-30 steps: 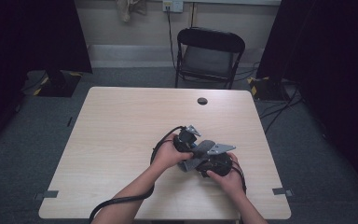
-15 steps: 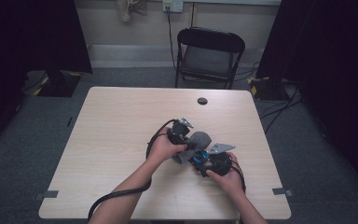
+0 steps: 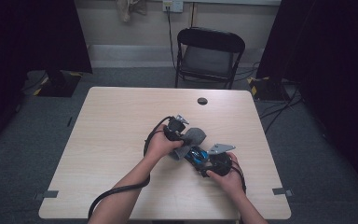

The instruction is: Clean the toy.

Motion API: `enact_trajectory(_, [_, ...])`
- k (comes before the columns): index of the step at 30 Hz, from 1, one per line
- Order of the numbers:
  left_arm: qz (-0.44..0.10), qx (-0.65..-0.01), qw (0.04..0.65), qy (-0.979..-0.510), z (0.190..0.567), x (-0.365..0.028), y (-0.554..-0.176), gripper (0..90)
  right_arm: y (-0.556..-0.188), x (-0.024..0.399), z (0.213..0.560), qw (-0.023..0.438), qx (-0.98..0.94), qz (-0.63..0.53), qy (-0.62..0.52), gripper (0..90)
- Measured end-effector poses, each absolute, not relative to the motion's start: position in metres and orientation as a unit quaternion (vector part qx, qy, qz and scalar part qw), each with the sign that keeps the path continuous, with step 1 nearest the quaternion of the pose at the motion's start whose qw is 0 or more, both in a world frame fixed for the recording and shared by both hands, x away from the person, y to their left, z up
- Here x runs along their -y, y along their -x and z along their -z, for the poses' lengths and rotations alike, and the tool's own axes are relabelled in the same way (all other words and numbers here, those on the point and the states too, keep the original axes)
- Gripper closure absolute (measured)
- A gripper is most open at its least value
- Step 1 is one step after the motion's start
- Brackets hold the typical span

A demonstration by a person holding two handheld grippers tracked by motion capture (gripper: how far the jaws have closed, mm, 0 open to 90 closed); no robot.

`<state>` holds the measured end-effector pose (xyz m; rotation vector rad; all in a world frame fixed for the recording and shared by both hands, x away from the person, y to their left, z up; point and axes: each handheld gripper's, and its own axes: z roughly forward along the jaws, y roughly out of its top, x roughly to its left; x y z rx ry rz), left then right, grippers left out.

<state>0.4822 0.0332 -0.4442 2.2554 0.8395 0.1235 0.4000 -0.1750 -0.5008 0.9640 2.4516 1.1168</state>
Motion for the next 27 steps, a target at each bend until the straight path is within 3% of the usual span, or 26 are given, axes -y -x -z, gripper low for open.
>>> enact_trajectory(27, [-0.060, -0.376, 0.358, -0.852, 0.453, -0.054, -0.501, 72.0, -0.400, 0.175, 0.501, 0.140, -0.849, -0.386, -0.334, 25.3])
